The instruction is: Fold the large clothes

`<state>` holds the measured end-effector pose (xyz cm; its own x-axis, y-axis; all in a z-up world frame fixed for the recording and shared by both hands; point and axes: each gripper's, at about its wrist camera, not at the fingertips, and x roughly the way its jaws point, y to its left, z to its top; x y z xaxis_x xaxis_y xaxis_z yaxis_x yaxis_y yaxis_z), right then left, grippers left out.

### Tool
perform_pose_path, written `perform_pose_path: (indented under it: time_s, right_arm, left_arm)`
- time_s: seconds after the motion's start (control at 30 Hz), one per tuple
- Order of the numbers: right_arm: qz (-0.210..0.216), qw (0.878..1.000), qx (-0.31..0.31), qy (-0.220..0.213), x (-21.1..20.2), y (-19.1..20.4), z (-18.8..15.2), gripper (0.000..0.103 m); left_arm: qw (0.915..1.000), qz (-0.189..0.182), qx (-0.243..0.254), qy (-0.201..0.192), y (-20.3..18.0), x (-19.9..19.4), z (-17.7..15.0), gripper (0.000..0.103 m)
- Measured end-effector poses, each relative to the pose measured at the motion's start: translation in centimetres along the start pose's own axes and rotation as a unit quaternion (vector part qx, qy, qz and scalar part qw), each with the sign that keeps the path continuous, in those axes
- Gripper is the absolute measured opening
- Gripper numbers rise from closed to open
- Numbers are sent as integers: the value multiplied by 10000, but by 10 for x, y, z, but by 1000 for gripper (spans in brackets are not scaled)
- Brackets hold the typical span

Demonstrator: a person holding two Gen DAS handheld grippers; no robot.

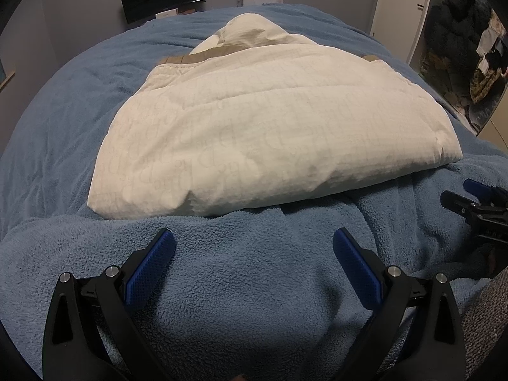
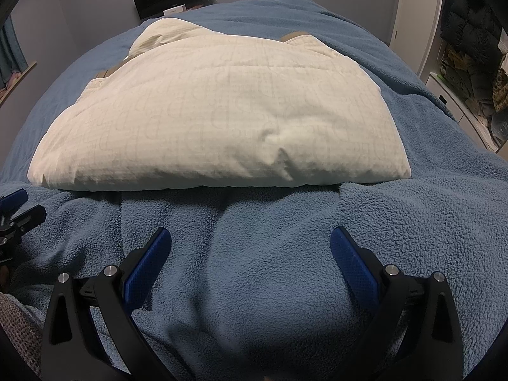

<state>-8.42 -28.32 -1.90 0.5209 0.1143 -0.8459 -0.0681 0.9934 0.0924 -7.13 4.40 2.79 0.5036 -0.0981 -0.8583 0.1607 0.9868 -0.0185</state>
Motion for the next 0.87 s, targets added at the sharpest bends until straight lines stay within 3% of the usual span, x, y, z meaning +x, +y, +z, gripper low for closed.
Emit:
perform_pose_path:
  time_s: [0.87]
  right_arm:
    - [2, 10000, -1, 8, -1, -1, 0, 95]
  left_arm:
    - [10000, -9, 22, 74, 4, 2, 2, 96]
